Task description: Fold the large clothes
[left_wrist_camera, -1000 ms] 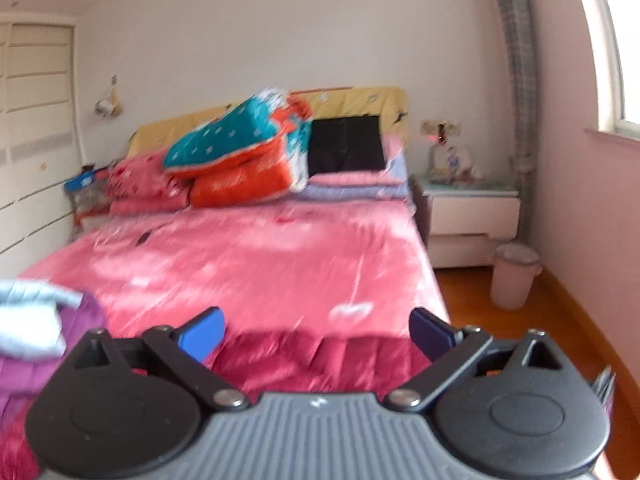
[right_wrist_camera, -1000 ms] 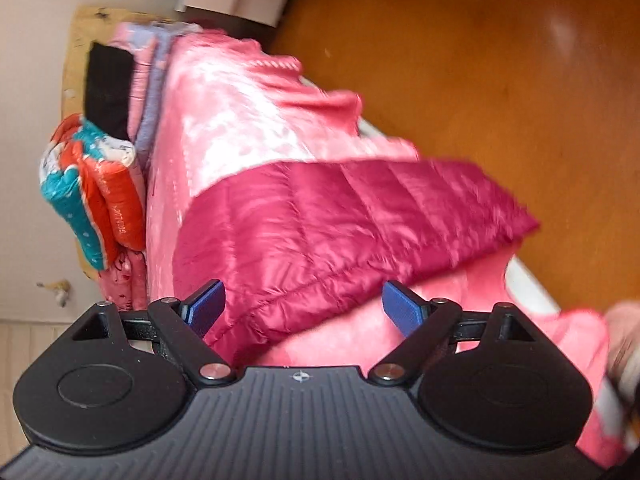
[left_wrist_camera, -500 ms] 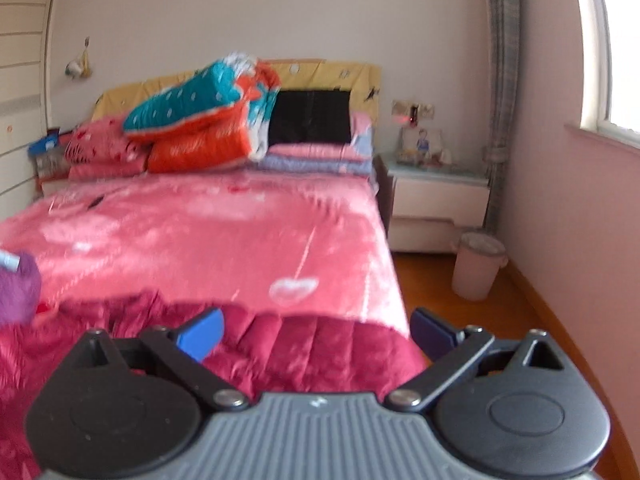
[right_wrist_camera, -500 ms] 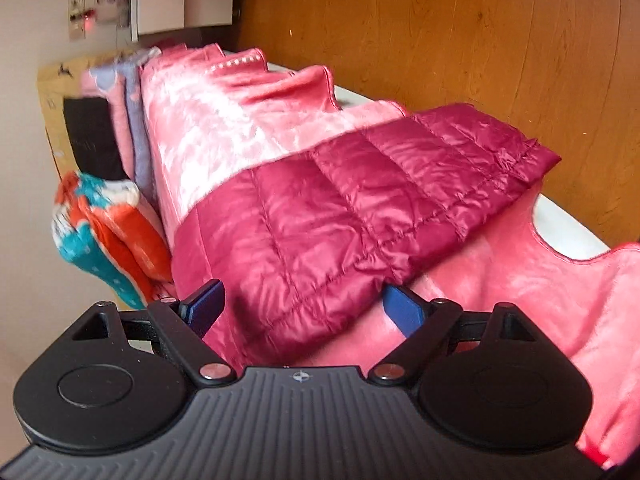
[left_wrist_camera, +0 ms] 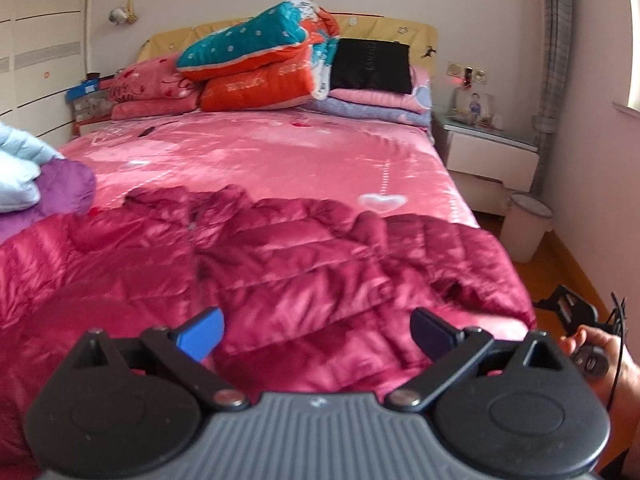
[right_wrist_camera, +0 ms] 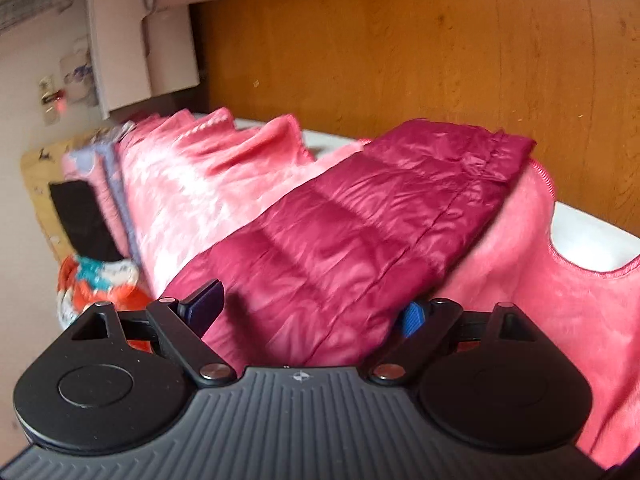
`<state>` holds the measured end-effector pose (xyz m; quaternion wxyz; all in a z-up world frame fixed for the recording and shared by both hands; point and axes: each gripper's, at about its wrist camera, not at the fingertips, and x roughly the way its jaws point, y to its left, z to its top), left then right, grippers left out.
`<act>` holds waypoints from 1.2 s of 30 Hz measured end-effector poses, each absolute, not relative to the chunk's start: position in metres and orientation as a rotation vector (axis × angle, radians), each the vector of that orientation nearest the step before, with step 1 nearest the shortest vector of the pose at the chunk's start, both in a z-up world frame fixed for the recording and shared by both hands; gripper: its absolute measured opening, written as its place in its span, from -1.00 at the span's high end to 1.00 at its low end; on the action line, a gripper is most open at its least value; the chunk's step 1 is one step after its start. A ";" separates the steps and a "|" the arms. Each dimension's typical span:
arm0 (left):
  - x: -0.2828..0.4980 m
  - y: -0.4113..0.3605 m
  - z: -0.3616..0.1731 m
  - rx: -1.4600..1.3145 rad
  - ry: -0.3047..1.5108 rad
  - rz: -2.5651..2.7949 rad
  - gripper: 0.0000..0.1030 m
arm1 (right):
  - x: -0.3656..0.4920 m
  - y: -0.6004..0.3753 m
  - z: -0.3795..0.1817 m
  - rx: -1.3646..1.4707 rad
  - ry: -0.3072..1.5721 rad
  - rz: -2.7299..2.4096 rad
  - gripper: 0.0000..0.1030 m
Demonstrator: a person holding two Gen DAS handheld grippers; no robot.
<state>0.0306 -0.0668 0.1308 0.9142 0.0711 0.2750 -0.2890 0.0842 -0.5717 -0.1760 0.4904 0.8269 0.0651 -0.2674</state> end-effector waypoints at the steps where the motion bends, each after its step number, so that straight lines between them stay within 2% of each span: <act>1: 0.033 -0.061 0.128 0.141 0.558 -0.590 -0.93 | 0.084 -0.570 -0.181 2.021 0.149 -0.660 -1.00; 2: 0.034 -0.055 0.125 0.135 0.553 -0.583 -0.93 | 0.085 -0.568 -0.184 2.028 0.133 -0.673 -1.00; 4: 0.039 -0.044 0.119 0.112 0.547 -0.562 -0.93 | 0.082 -0.566 -0.185 2.016 0.088 -0.705 -0.87; 7: 0.046 -0.027 0.111 0.048 0.561 -0.551 -0.93 | 0.084 -0.569 -0.181 1.957 0.059 -0.691 -0.41; 9: 0.051 -0.017 0.107 0.038 0.560 -0.542 -0.93 | 0.090 -0.573 -0.171 1.862 0.067 -0.686 0.07; 12: 0.055 -0.005 0.105 0.030 0.537 -0.528 -0.93 | 0.091 -0.574 -0.133 1.679 0.072 -0.701 0.23; 18: 0.066 0.019 0.102 -0.017 0.533 -0.501 -0.93 | 0.106 -0.569 -0.035 1.289 0.086 -0.669 0.41; 21: 0.069 0.029 0.102 -0.039 0.528 -0.489 -0.93 | 0.126 -0.553 0.025 1.105 0.068 -0.588 0.42; 28: 0.081 0.058 0.111 -0.089 0.499 -0.441 -0.93 | 0.202 -0.448 0.151 0.653 0.103 -0.238 0.43; 32: 0.089 0.082 0.119 -0.121 0.458 -0.395 -0.93 | 0.247 -0.362 0.176 0.457 0.162 -0.047 0.44; 36: 0.100 0.111 0.126 -0.161 0.411 -0.334 -0.93 | 0.286 -0.284 0.159 0.328 0.248 0.091 0.44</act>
